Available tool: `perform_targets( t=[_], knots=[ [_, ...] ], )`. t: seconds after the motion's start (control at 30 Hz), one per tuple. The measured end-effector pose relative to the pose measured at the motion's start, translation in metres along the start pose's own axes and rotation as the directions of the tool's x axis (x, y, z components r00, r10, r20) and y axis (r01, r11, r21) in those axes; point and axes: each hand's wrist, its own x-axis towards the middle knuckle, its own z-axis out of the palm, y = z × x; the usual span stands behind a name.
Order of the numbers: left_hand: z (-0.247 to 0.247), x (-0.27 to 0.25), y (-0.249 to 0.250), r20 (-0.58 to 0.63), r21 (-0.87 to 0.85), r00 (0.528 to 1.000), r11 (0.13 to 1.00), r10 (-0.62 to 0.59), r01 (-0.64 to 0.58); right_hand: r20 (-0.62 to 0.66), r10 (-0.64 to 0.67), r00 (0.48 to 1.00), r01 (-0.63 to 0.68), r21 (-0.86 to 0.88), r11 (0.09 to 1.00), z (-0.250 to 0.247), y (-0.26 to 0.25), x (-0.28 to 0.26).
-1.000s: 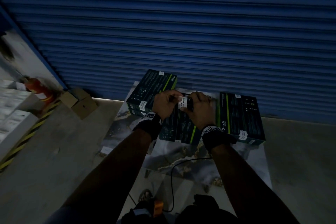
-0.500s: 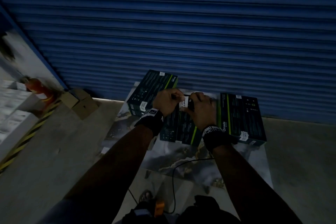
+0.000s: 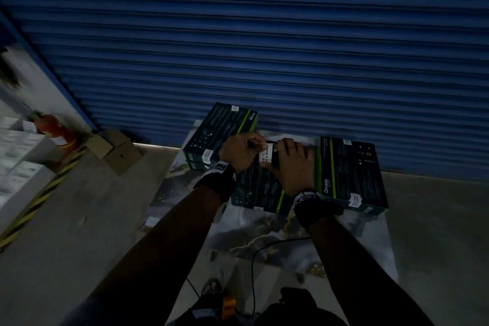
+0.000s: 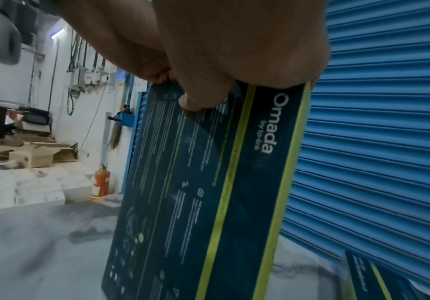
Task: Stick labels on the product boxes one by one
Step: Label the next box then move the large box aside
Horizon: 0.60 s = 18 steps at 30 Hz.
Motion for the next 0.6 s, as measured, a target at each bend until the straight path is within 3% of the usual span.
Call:
perform_targets(
  t=[0.37, 0.6],
  knots=[
    [-0.002, -0.001, 0.001, -0.004, 0.019, 1.0, 1.0, 0.011, -0.011, 0.0, 0.073, 0.997, -0.073, 0.045, 0.996, -0.006, -0.008, 0.001],
    [-0.006, -0.008, 0.008, 0.018, 0.224, 0.995, 0.969, 0.103, -0.104, -0.024, 0.074, 0.997, -0.072, 0.081, 0.994, -0.006, -0.007, -0.006]
  ],
)
